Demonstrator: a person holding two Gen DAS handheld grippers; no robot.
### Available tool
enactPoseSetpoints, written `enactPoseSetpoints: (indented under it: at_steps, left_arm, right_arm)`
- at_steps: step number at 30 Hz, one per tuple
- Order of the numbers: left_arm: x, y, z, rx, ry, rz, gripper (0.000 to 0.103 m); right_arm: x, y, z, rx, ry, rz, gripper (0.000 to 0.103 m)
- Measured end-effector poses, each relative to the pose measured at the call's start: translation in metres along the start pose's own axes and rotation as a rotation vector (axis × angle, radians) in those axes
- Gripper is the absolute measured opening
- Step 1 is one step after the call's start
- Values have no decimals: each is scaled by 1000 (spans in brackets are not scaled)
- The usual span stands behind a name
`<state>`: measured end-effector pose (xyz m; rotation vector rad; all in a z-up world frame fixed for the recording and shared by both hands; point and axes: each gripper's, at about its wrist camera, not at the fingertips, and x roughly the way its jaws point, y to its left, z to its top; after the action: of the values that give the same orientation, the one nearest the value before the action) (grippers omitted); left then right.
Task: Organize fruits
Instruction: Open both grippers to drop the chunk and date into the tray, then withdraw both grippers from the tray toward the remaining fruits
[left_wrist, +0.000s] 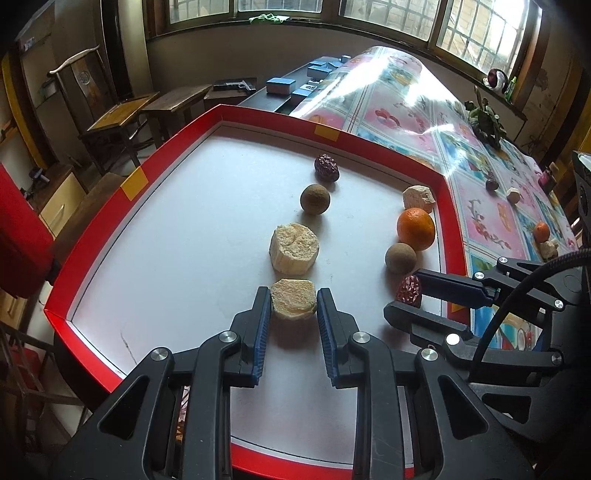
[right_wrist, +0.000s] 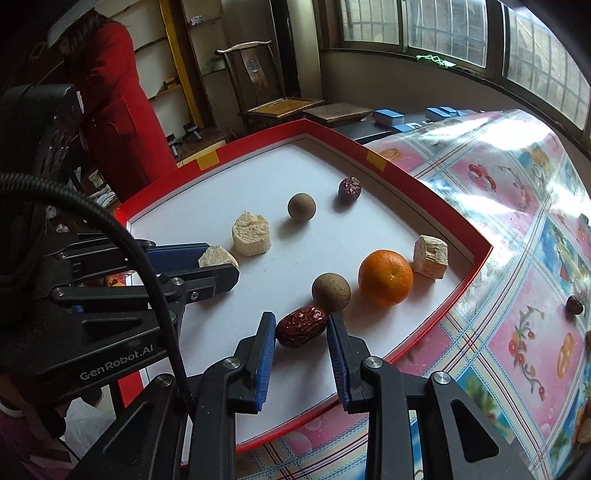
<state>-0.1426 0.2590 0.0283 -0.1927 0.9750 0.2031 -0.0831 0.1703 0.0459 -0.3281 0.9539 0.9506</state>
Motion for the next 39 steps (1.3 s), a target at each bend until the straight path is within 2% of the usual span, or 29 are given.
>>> enactPoseSetpoints:
  at_steps: [5,7,9,11,14,18,27,39]
  left_arm:
    - [2,0,1,-17,7,11,25]
    - [1,-1,1,-8,7,24,31]
    - [0,-1,1,-16,5,20,46]
    - [-4,-1,2,-23,-7,14,50]
    - [-10,-6,4,-9,-29,36,51]
    - [-18,-15,6,1,-53,36,59]
    - [-27,-52,14,40,-79,-9,59]
    - [-22,-128,23,133,-91,-80,59]
  right_arm:
    - [1,5,0,-28,5,-27,27]
    - [-1,5,-1,-25,6,-26,31]
    - [-5,5,-1,-14,-4,-19,32]
    - [-11,5,-3,-8,-16,-12,33]
    - [-20,2,-5,1,-32,-19,33]
    - [-36,-6,-11,34,-60,-22,33]
    - [-67,-35,-31,116,-110,-59,36]
    - [-101,-91,-72,296,-132,-187,41]
